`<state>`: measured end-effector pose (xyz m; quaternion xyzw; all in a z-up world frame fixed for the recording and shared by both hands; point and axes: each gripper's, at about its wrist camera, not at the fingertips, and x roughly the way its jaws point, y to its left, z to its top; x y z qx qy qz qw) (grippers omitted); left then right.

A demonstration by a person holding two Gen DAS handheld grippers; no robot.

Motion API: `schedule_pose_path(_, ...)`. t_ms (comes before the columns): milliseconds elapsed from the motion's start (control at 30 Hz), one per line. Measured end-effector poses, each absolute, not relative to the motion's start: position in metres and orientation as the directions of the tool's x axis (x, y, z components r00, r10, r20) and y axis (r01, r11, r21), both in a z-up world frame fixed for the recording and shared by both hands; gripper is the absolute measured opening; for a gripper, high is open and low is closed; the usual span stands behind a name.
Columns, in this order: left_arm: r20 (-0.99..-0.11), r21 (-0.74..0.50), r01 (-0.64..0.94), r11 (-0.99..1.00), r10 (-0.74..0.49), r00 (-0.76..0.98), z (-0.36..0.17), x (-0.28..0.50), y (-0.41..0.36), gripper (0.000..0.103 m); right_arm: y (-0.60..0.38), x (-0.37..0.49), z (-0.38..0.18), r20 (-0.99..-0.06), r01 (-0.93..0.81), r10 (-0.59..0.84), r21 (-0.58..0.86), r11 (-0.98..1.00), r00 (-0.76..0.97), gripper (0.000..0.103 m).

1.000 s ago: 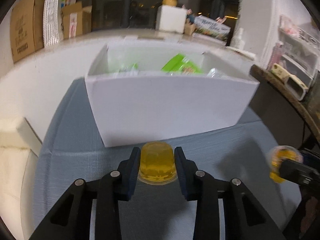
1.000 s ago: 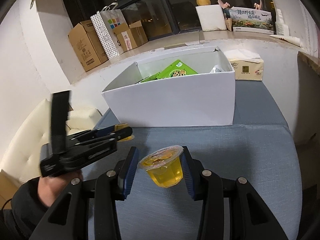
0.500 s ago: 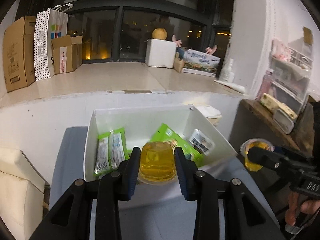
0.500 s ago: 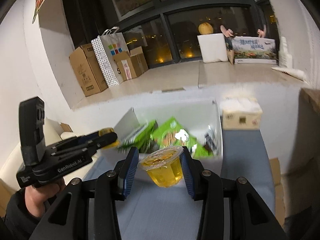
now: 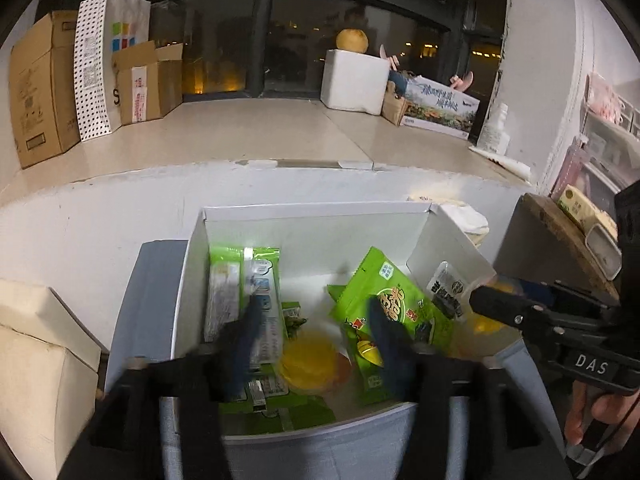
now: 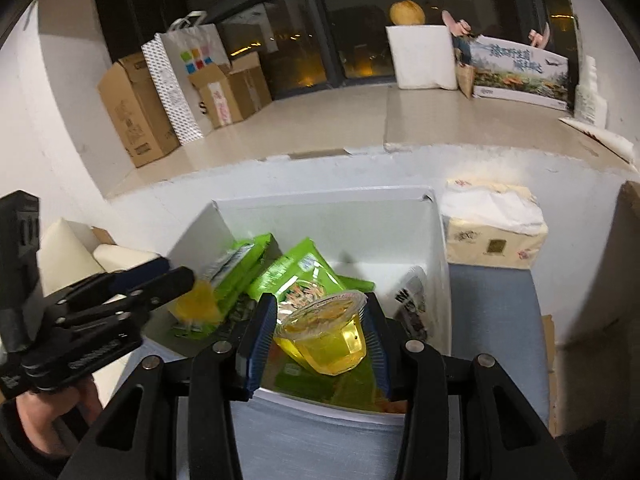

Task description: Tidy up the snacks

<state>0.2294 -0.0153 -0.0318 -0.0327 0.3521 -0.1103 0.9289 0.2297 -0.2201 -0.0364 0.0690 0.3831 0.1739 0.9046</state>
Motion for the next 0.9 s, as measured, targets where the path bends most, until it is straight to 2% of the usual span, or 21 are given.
schedule_pose_path(33,-0.644,-0.143,0.174,0.974,-0.225,0.731,-0.032,0.229,-0.014,0.103,-0.221,0.231,-0.037,-0.676,-0.252,0.361,0.258,0.933,0.642,0.078)
schedule_pose_path(67,-0.646,-0.142,0.168,0.975,-0.22,0.731,-0.031,0.229,-0.013,0.103,-0.222,0.231,-0.038,-0.679,-0.243,0.353,0.256,0.936,0.644,0.103)
schedule_pose_path(200,-0.679,-0.133,0.158,0.978,-0.206,0.705,-0.032,0.23,-0.017,0.103,-0.23,0.229,-0.036,-0.671,-0.21,0.318,0.239,0.948,0.67,0.103)
schedule_pose_path(367,-0.651,-0.12,0.137,0.983,-0.182,0.737,-0.032,0.225,-0.015,0.103,-0.235,0.229,-0.036,-0.681,-0.165,0.267,0.212,0.963,0.682,0.103)
schedule_pose_path(467,-0.652,-0.058,0.078,0.995,-0.097,0.752,-0.028,0.221,-0.014,0.103,-0.237,0.226,-0.033,-0.679,-0.149,0.232,0.18,0.972,0.696,0.103)
schedule_pose_path(533,-0.61,-0.072,0.104,0.992,-0.126,0.782,-0.02,0.209,-0.011,0.103,-0.235,0.22,-0.026,-0.668,-0.146,0.213,0.156,0.977,0.713,0.103)
schedule_pose_path(633,-0.587,-0.118,0.132,0.984,-0.176,0.79,-0.013,0.193,-0.007,0.103,-0.232,0.2,-0.013,-0.623,-0.147,0.178,0.101,0.984,0.762,0.103)
schedule_pose_path(700,-0.589,-0.117,0.109,0.987,-0.158,0.792,-0.01,0.179,-0.003,0.103,-0.232,0.185,-0.003,-0.599,-0.162,0.187,0.097,0.982,0.779,0.103)
schedule_pose_path(833,-0.567,-0.042,0.083,0.996,-0.092,0.818,-0.003,0.142,-0.003,0.103,-0.235,0.145,0.016,-0.549,-0.159,0.179,0.083,0.984,0.816,0.103)
schedule_pose_path(900,-0.549,-0.022,0.08,0.997,-0.079,0.832,-0.002,0.123,-0.004,0.103,-0.239,0.124,0.022,-0.525,-0.198,0.23,0.118,0.973,0.82,0.103)
